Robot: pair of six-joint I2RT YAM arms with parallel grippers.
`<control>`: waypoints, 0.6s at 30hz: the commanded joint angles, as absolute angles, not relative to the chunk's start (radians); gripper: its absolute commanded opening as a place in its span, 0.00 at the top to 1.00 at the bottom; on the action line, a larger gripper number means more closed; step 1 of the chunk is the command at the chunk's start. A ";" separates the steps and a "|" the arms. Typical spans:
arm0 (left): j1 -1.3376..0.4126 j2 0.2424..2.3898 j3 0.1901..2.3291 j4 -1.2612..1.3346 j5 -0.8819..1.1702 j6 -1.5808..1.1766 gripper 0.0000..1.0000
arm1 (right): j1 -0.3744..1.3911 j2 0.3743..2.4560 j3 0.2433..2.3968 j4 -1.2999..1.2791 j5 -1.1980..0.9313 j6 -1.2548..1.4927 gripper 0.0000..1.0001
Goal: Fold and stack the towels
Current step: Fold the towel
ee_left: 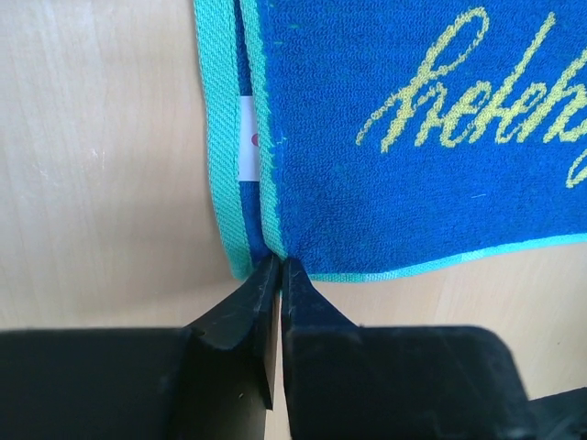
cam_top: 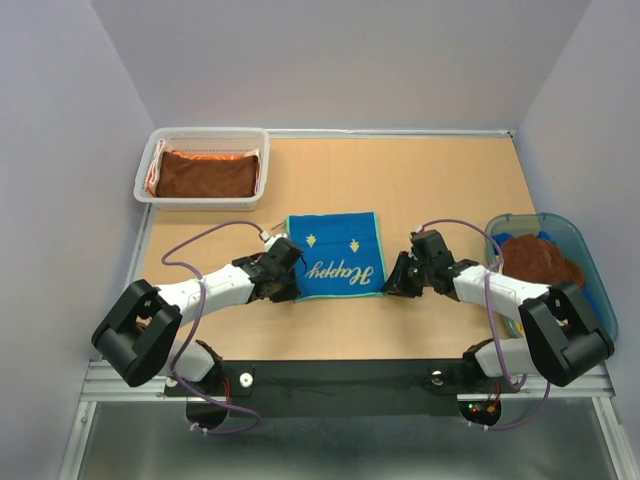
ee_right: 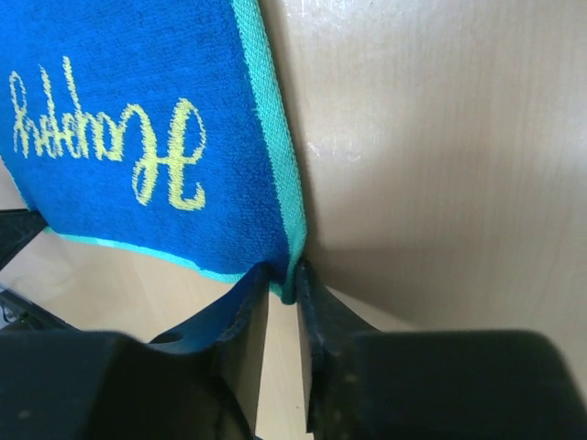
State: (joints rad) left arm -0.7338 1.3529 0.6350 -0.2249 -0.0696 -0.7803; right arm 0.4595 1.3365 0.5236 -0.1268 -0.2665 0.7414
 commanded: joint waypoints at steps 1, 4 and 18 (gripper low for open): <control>-0.741 1.321 0.676 -0.256 -0.098 -0.790 0.90 | 0.463 1.302 0.506 -0.137 -0.226 0.739 0.78; -0.741 1.318 0.686 -0.258 -0.095 -0.793 0.92 | 0.463 1.290 0.505 -0.137 -0.219 0.738 0.87; -0.718 1.322 0.799 -0.362 -0.173 -0.738 1.00 | 0.463 1.230 0.583 -0.156 -0.204 0.735 0.99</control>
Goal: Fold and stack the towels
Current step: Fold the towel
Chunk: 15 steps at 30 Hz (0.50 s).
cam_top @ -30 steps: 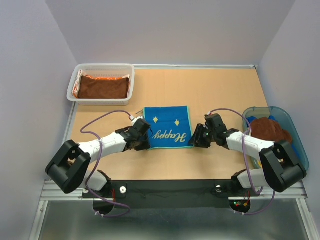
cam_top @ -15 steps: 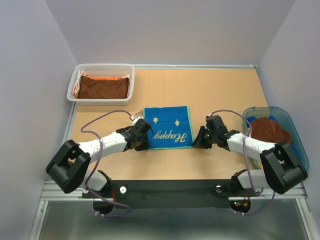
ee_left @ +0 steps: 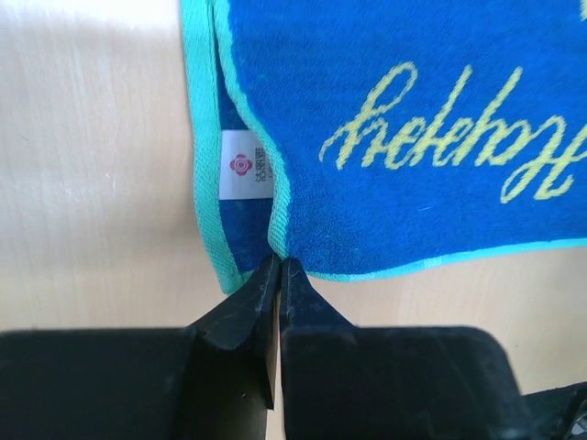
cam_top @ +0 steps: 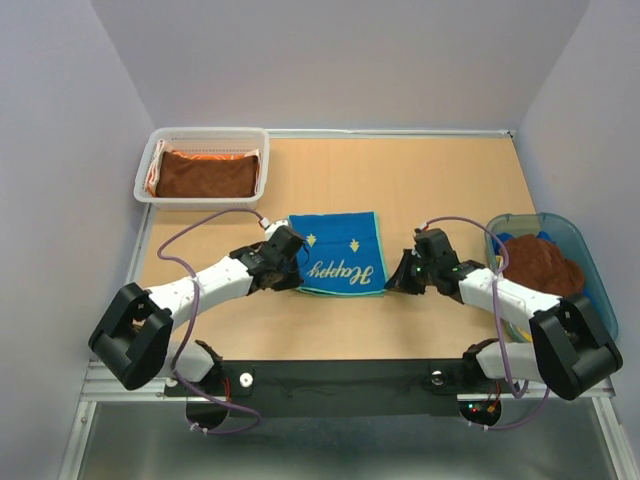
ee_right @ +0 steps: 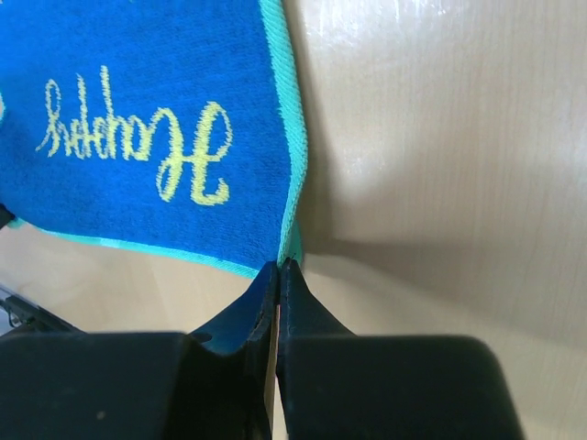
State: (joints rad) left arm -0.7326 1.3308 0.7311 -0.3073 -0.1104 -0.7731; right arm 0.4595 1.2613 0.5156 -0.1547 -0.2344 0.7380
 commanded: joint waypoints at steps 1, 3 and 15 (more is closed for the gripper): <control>-0.700 1.330 0.824 -0.368 -0.173 -0.718 1.00 | 0.463 1.232 0.594 -0.163 -0.203 0.735 0.99; -0.680 1.335 0.851 -0.389 -0.175 -0.693 1.00 | 0.463 1.226 0.613 -0.172 -0.209 0.733 0.99; -0.592 1.256 0.942 -0.486 -0.184 -0.620 1.00 | 0.463 1.207 0.703 -0.206 -0.284 0.753 0.99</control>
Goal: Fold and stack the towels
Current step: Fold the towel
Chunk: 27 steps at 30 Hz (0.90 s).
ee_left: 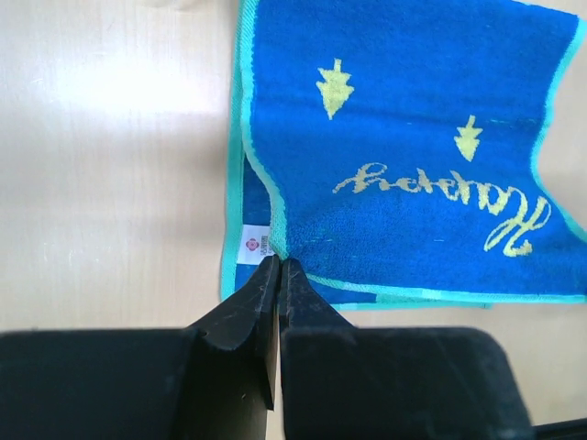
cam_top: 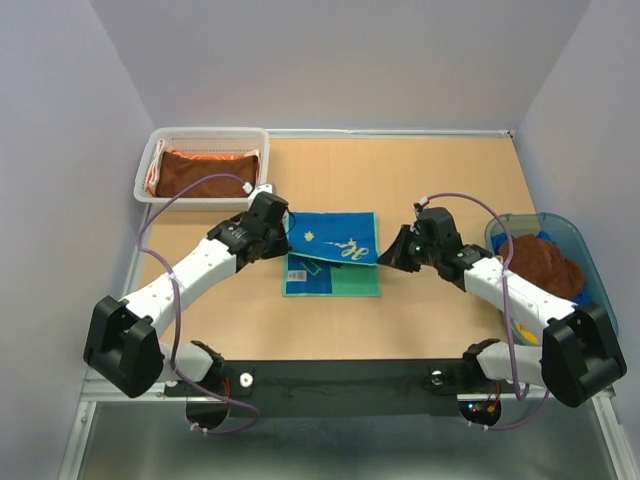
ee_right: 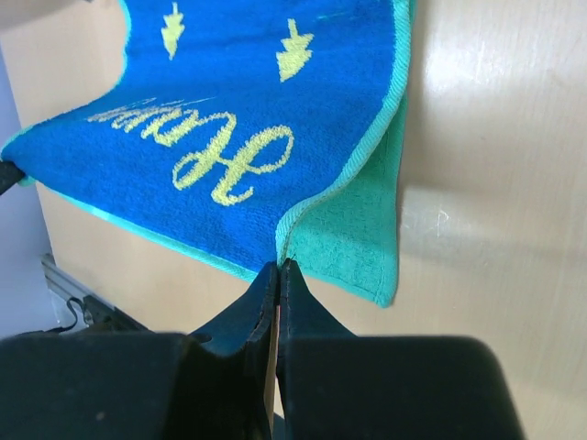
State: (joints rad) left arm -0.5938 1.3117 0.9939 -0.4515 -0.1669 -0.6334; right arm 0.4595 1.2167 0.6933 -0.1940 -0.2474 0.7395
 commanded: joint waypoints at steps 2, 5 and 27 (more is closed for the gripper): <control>-0.594 1.239 0.844 -0.425 -0.166 -0.638 1.00 | 0.466 1.218 0.660 -0.203 -0.288 0.755 0.99; -0.592 1.246 0.735 -0.349 -0.112 -0.663 1.00 | 0.468 1.226 0.591 -0.181 -0.294 0.765 0.99; -0.597 1.301 0.614 -0.268 -0.092 -0.673 0.77 | 0.483 1.218 0.460 -0.133 -0.279 0.775 0.67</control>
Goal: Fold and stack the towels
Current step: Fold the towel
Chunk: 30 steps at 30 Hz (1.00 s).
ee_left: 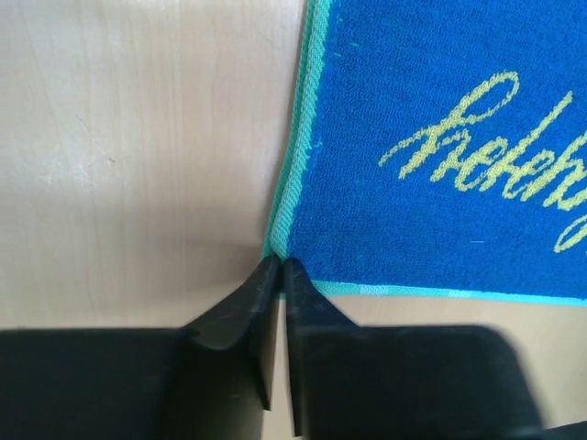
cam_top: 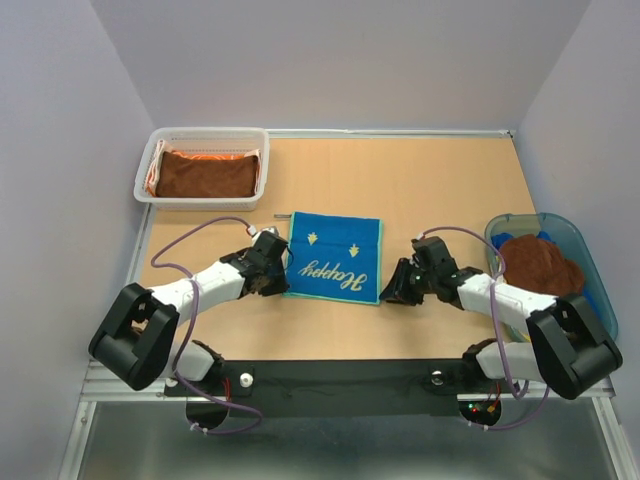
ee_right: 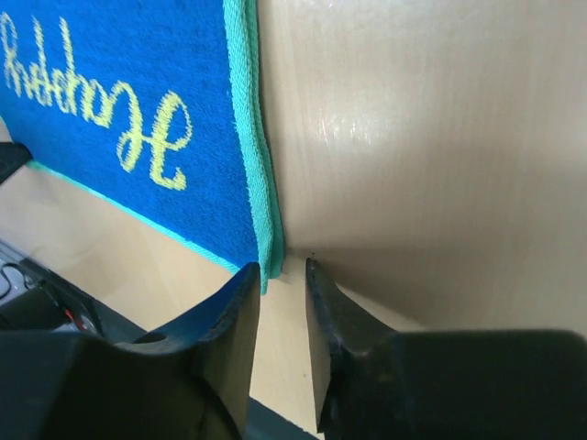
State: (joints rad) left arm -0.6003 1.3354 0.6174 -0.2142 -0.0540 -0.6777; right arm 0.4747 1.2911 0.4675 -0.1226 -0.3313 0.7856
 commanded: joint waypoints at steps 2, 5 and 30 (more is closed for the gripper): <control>-0.598 1.258 0.623 -0.293 -0.106 -0.681 0.61 | 0.483 1.186 0.500 -0.185 -0.256 0.752 0.61; -0.598 1.189 0.661 -0.351 -0.135 -0.684 0.45 | 0.483 1.155 0.572 -0.255 -0.232 0.710 0.58; -0.655 1.339 0.545 -0.109 0.115 -0.768 0.58 | 0.630 1.407 0.578 -0.201 -0.170 0.683 0.67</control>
State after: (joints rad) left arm -0.6365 1.3506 0.6147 -0.1638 0.0334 -0.7315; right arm 0.6277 1.4258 0.6296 -0.1894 -0.2085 0.6746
